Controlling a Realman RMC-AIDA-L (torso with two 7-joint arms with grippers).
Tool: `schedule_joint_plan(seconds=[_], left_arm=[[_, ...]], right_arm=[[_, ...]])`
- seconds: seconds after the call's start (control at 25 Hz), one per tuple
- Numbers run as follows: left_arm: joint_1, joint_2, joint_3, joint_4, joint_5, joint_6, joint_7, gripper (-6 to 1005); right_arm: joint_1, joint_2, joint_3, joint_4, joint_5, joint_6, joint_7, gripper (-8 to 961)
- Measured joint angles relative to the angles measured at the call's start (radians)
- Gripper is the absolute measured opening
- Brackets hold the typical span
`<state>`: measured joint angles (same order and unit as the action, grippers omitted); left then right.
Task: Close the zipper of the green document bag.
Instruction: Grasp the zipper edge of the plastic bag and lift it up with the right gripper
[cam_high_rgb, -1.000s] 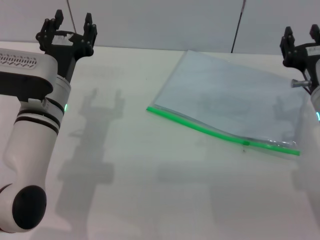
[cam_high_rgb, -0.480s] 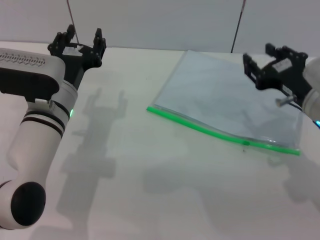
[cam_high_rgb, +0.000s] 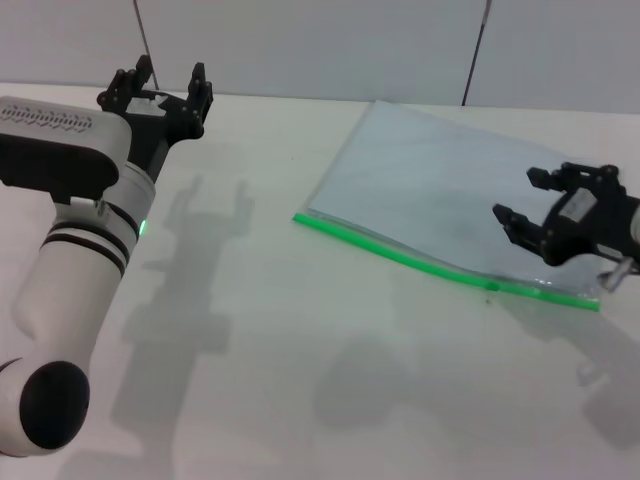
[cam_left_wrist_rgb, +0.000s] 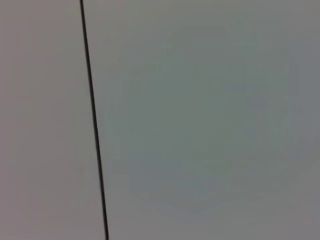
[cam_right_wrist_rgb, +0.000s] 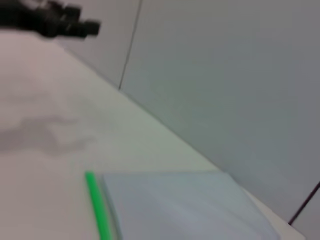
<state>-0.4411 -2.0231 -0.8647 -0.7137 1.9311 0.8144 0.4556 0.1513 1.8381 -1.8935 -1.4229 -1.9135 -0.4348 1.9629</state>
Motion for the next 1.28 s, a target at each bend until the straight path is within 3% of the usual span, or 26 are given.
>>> schedule_joint_plan(seconds=[0.08, 0.24, 0.32, 0.68, 1.28], left_arm=[[0.001, 0.000, -0.001, 0.002, -0.002, 0.000, 0.000, 635], [0.002, 0.000, -0.003, 0.006, -0.002, 0.001, 0.000, 635], [0.002, -0.001, -0.003, 0.007, -0.001, 0.005, 0.000, 635], [0.012, 0.002, -0.004, 0.010, -0.005, 0.007, 0.000, 635], [0.039, 0.011, -0.035, 0.008, -0.005, 0.009, -0.001, 635]], right_arm=[[-0.036, 0.037, 0.046, -0.042, -0.111, -0.043, -0.003, 552], [-0.113, 0.158, 0.128, -0.108, -0.395, -0.089, -0.002, 553], [-0.139, 0.196, 0.132, -0.122, -0.502, -0.091, 0.012, 553], [-0.168, 0.190, 0.106, -0.144, -0.664, -0.163, 0.083, 585], [-0.148, 0.189, 0.065, -0.167, -0.979, -0.325, 0.178, 589]])
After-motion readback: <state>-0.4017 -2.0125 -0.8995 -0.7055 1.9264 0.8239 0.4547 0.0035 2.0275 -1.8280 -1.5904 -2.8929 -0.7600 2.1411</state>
